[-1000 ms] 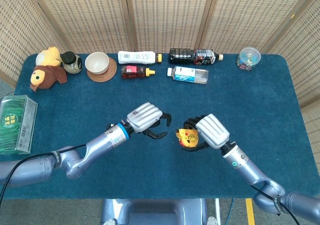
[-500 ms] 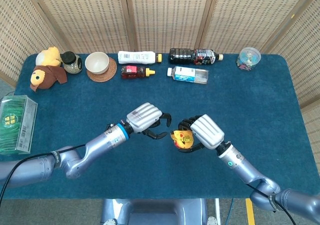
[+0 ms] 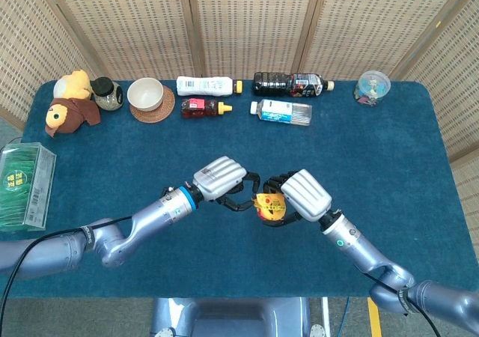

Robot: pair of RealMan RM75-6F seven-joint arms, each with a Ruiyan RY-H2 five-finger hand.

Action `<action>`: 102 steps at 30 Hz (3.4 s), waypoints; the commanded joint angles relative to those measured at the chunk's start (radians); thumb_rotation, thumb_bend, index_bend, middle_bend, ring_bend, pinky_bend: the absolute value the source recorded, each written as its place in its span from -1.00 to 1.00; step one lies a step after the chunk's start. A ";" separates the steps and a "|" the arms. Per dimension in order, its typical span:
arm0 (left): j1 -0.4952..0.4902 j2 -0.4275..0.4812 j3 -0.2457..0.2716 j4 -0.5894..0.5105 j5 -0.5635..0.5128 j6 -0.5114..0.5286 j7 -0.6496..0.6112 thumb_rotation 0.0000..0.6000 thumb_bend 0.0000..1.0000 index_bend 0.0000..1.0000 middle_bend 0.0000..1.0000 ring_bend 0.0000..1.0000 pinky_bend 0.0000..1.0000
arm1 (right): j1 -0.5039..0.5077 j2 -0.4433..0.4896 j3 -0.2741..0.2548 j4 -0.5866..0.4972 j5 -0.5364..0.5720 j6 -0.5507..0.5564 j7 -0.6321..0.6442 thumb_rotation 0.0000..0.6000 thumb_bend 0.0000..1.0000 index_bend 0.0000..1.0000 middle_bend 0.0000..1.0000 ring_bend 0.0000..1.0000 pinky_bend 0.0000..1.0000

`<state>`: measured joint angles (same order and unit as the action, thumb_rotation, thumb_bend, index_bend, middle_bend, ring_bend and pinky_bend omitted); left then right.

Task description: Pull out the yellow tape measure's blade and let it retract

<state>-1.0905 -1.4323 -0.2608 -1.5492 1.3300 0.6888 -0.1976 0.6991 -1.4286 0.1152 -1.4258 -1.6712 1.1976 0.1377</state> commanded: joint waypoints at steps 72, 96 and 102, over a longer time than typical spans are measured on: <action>-0.003 -0.010 0.014 0.014 -0.061 0.023 0.025 0.87 -0.19 0.49 1.00 1.00 0.80 | -0.015 0.005 -0.008 0.032 0.046 0.016 0.034 0.28 -0.65 0.16 0.23 0.26 0.34; 0.087 0.016 0.073 0.000 -0.027 0.091 -0.017 0.96 -0.19 0.50 1.00 1.00 0.80 | -0.034 0.092 -0.073 0.040 0.034 -0.042 -0.011 0.29 -0.65 0.16 0.23 0.26 0.33; 0.130 0.027 0.100 -0.002 -0.008 0.123 -0.044 0.96 -0.19 0.50 1.00 1.00 0.80 | -0.048 0.113 -0.090 0.042 0.034 -0.048 -0.008 0.30 -0.65 0.16 0.23 0.26 0.32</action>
<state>-0.9661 -1.4083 -0.1664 -1.5512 1.3182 0.8068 -0.2370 0.6530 -1.3173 0.0274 -1.3843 -1.6372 1.1507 0.1289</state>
